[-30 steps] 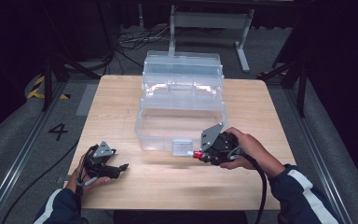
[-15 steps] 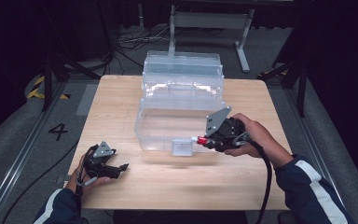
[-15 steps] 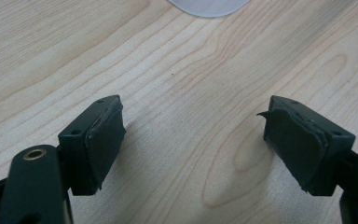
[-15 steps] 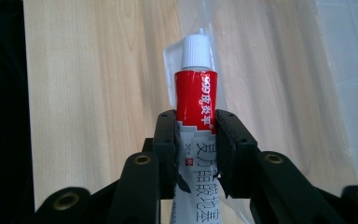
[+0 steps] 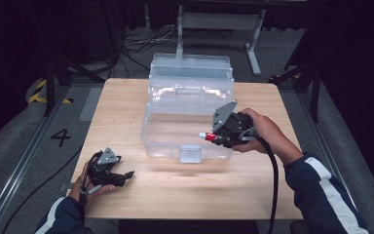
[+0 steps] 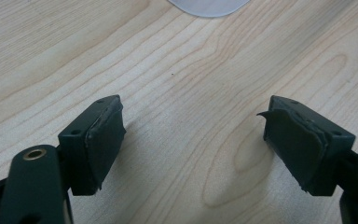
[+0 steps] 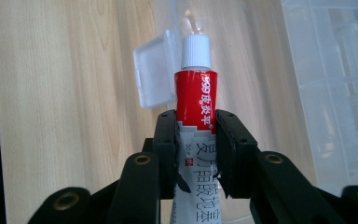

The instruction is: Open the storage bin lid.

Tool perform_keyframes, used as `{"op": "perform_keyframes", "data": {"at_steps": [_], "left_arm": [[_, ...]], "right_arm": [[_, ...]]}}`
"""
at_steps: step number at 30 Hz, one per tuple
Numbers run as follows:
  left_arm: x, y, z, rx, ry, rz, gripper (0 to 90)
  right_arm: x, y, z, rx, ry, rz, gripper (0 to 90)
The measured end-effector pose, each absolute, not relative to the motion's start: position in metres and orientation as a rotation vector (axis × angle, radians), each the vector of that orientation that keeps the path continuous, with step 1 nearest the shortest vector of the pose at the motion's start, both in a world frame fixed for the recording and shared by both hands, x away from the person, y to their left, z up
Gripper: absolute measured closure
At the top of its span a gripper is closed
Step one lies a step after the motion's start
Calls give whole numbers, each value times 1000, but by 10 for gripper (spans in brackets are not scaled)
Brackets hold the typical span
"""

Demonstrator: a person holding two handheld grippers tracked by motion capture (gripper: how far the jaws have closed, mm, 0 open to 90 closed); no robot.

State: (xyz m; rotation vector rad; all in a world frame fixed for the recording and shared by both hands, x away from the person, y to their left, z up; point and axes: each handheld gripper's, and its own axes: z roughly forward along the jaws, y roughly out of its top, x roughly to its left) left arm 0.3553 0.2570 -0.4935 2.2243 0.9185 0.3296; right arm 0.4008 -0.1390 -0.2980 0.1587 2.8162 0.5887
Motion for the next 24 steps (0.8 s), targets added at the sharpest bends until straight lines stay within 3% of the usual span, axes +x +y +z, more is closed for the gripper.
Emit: {"op": "perform_keyframes", "data": {"at_steps": [24], "left_arm": [[355,257,-494,2224,921,328,205]], "right_arm": [[448,-119,-306,146,2840,478,711]]}}
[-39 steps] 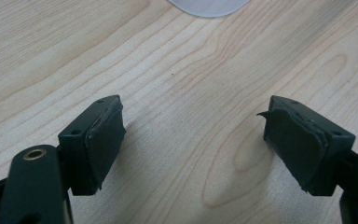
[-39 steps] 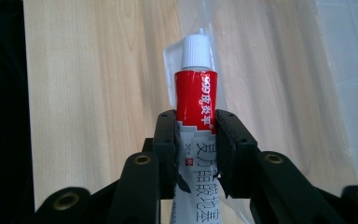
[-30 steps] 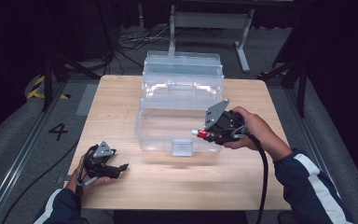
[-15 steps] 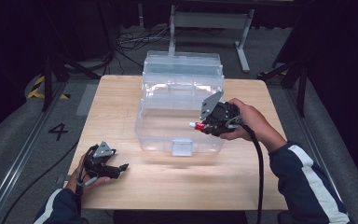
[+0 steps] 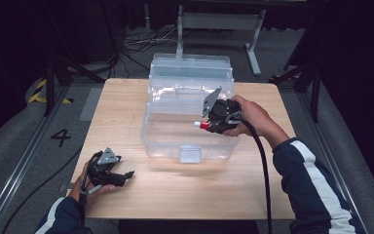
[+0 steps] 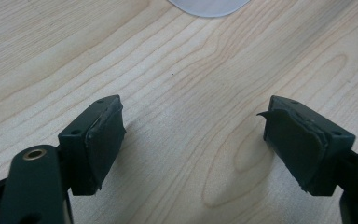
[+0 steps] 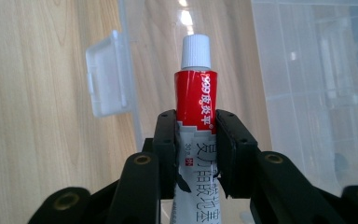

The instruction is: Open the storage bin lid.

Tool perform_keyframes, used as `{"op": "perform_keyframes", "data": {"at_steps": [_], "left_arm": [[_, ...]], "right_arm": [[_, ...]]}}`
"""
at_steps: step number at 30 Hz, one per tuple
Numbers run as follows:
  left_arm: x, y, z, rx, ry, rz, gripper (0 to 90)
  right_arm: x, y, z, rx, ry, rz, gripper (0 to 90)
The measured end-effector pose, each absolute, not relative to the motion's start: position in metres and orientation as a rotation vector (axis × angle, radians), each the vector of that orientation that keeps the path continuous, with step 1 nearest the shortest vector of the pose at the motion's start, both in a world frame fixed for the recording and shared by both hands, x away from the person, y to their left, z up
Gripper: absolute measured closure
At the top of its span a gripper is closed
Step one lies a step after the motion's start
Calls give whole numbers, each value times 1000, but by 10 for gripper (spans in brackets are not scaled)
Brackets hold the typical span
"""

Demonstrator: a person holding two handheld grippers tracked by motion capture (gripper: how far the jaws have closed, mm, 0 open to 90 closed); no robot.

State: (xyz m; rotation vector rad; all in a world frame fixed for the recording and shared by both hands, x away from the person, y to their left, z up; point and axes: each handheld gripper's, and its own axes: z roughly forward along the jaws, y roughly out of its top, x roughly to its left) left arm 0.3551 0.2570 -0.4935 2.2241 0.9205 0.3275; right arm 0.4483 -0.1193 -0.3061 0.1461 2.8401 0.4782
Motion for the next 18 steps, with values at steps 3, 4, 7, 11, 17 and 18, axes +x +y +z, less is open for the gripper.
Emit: {"op": "perform_keyframes", "data": {"at_steps": [3,4,7,11,17,18], "left_arm": [[355,257,-494,2224,920,327,205],[355,257,-494,2224,921,327,205],[355,257,-494,2224,919,330,205],[355,257,-494,2224,921,327,205],[355,257,-494,2224,919,329,205],[355,257,-494,2223,919,329,205]], "right_arm": [[457,-117,-313,159,2854,459,710],[459,-117,-314,168,2860,458,711],[465,-117,-319,183,2868,458,711],[474,-115,-328,203,2892,434,710],[485,-110,-344,216,2919,378,710],[486,-109,-347,209,2925,371,710]]}}
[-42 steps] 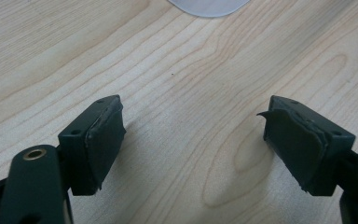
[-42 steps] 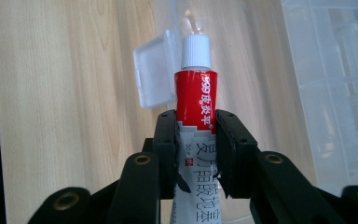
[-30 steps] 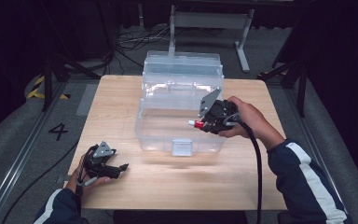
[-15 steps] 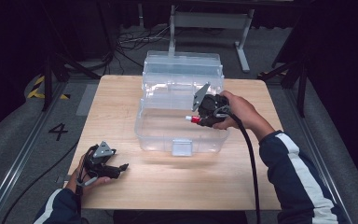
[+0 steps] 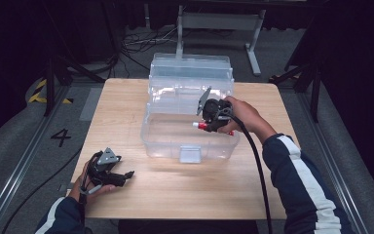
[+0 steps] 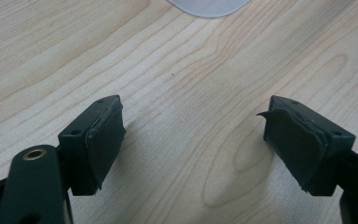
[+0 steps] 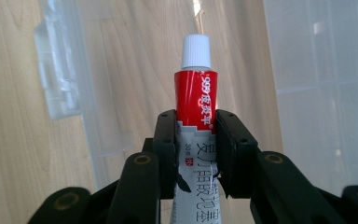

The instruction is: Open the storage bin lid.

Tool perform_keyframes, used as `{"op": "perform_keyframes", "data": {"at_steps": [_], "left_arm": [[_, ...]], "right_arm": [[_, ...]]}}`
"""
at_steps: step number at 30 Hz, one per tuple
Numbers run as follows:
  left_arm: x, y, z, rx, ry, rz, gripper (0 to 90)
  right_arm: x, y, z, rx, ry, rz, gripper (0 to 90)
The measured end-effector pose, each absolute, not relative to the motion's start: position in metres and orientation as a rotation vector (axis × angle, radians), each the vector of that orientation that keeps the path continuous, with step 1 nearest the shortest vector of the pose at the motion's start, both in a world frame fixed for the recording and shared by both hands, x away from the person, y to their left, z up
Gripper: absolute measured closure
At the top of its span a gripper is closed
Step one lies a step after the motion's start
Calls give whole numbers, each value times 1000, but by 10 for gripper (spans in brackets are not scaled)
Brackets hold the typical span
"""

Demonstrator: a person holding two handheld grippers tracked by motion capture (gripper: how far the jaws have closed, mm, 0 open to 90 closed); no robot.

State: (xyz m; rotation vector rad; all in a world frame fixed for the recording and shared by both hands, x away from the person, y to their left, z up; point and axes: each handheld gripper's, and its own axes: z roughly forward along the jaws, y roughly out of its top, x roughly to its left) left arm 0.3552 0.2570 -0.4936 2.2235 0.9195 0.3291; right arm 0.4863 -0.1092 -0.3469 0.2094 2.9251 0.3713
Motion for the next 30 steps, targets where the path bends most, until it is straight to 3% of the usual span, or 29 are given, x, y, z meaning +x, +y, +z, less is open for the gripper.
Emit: {"op": "perform_keyframes", "data": {"at_steps": [30], "left_arm": [[355,257,-494,2224,920,327,205]], "right_arm": [[496,-104,-401,193,3014,299,709]]}}
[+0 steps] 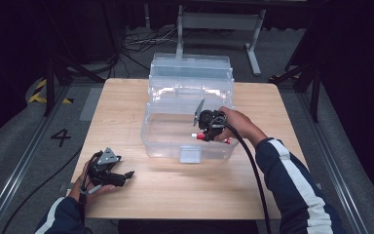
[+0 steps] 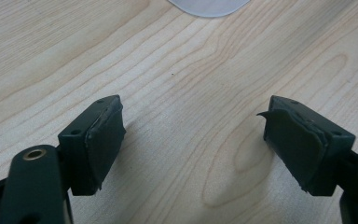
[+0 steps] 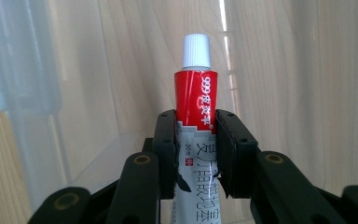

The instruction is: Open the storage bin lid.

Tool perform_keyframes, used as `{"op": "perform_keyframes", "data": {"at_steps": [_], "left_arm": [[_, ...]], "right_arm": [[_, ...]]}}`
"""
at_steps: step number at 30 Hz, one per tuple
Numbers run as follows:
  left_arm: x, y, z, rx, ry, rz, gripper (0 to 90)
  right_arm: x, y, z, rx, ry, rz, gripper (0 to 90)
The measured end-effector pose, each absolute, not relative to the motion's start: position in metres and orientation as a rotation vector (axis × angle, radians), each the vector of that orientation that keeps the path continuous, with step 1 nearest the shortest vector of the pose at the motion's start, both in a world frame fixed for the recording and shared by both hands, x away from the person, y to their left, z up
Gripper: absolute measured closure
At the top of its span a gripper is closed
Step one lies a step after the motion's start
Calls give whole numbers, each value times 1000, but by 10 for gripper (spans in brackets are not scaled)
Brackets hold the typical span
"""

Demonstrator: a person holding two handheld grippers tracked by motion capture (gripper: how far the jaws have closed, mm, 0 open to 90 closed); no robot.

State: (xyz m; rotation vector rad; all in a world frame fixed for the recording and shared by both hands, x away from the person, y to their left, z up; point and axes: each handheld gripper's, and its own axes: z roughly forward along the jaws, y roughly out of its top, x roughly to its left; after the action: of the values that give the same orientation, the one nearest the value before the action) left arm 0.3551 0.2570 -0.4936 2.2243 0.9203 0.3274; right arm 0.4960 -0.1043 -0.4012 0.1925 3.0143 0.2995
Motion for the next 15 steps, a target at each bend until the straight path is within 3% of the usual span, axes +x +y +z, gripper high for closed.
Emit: {"op": "perform_keyframes", "data": {"at_steps": [15], "left_arm": [[355,257,-494,2224,920,327,205]], "right_arm": [[497,-111,-410,211,3059,260,708]]}}
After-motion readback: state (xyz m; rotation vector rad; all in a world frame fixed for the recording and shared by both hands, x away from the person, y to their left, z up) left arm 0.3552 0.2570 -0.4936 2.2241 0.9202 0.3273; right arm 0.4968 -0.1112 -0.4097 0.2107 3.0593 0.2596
